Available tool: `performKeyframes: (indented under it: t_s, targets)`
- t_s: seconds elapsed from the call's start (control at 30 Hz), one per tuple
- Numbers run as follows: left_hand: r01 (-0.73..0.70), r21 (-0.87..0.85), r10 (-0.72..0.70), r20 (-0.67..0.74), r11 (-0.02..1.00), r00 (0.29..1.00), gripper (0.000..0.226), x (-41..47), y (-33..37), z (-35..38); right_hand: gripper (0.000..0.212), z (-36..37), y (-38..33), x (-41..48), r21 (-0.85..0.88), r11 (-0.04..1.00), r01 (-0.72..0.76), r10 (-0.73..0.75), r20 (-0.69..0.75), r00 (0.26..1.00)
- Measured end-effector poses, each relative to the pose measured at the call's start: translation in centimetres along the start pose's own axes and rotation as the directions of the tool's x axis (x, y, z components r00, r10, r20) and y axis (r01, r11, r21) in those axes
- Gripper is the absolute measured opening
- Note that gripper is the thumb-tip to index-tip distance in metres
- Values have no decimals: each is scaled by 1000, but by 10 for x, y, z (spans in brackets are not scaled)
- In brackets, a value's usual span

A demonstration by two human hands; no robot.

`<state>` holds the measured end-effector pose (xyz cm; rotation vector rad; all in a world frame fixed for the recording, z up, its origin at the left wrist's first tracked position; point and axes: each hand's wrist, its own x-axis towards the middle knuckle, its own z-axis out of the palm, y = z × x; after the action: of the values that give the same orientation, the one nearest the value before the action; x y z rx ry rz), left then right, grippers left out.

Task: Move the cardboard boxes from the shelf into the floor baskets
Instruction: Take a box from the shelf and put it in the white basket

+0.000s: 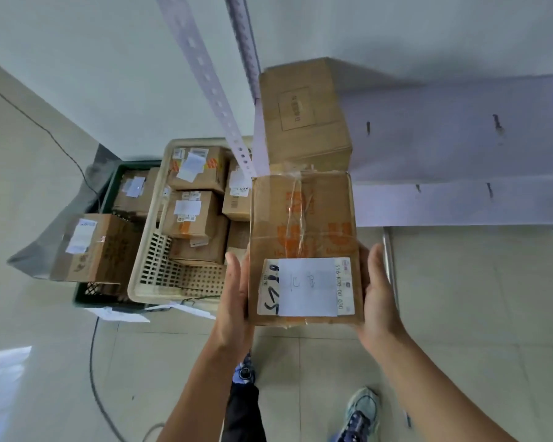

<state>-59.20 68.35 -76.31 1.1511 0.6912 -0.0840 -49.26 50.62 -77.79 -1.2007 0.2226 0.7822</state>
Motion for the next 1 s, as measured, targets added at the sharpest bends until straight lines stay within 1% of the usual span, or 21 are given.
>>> performKeyframes:
  t_s: [0.13, 0.27, 0.37, 0.5, 0.63, 0.73, 0.87, 1.0]
  targets:
    - [19, 21, -17, -55, 1000, 998, 88, 17, -4, -74, 70, 51, 42, 29, -41, 998, -50, 50, -13, 999]
    - [53, 15, -51, -67, 999, 996, 88, 44, -4, -151, 65, 107, 83, 64, -50, 992, -119, 118, -25, 993]
    - [79, -6, -79, -81, 997, 994, 81, 73, -9, -204, 70, 144, 112, 96, -31, 987, -160, 158, -49, 986]
    - [153, -37, -156, -85, 988, 984, 71, 115, -18, -255, 69, 179, 150, 140, 13, 975, -221, 222, -75, 972]
    - [220, -66, -224, -58, 973, 973, 69, 158, -32, -292, 70, 195, 185, 185, 14, 960, -278, 277, -144, 950]
    - [248, -71, -253, -63, 966, 965, 69, 190, -47, -310, 79, 196, 209, 219, 9, 942, -337, 331, -212, 919]
    - [310, -27, -311, -48, 950, 949, 68, 230, -71, -325, 85, 192, 235, 258, -13, 923, -385, 366, -289, 885]
    - [387, -5, -387, 18, 922, 922, 70, 264, -92, -332, 90, 185, 246, 292, -46, 898, -437, 398, -336, 854]
